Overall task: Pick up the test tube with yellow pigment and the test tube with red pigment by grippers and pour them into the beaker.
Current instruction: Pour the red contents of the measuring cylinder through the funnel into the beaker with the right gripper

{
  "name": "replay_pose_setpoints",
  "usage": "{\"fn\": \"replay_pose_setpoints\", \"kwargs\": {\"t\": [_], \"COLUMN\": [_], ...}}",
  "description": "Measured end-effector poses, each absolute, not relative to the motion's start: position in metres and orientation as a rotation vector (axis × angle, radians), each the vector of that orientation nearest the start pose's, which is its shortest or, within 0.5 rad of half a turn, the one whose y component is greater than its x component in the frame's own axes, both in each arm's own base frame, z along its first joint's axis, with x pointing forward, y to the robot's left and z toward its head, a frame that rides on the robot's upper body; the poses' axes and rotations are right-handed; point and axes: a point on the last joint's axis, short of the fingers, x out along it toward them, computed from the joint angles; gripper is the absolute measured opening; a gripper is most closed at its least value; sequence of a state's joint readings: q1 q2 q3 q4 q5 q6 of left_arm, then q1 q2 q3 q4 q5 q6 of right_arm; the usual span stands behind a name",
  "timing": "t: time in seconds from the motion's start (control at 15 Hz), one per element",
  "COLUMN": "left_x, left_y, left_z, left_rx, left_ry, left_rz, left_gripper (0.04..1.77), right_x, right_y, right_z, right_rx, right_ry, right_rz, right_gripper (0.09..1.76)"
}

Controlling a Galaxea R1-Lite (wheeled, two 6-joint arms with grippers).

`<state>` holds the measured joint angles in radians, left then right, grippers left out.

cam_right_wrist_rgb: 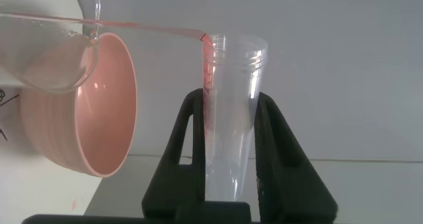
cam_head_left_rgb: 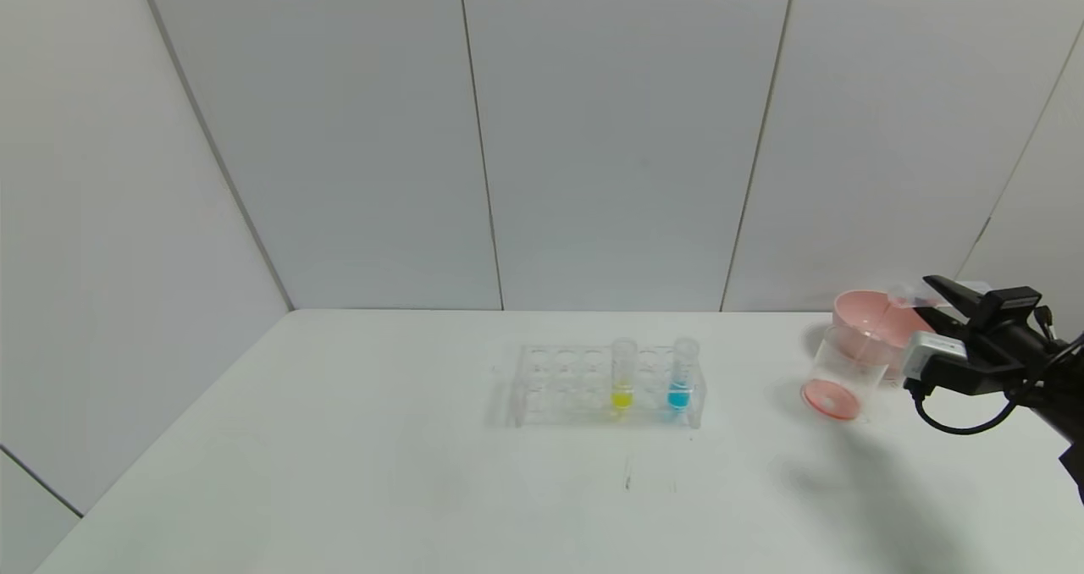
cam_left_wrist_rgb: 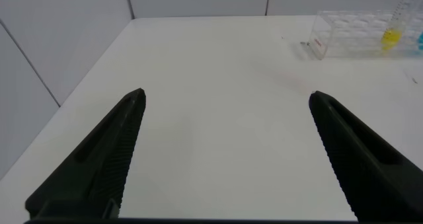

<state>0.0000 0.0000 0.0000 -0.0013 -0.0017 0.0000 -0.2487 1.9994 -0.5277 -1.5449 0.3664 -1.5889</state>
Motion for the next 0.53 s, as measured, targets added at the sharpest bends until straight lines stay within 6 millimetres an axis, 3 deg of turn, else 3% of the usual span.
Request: {"fn": "replay_pose_setpoints", "kwargs": {"t": [0.53], "left_x": [-0.0228], "left_y": [0.0000], "left_z": [0.0756], "left_rx": [0.000], "left_ry": [-0.001], "left_rz": [-0.002], "left_gripper": [1.76], "right_x": [0.3122], "right_y": [-0.0686], "right_z": [0.1171], "right_rx": [-1.647], "right_ry": [-0.165], "right_rz": [0.026], "right_gripper": [0.50]}}
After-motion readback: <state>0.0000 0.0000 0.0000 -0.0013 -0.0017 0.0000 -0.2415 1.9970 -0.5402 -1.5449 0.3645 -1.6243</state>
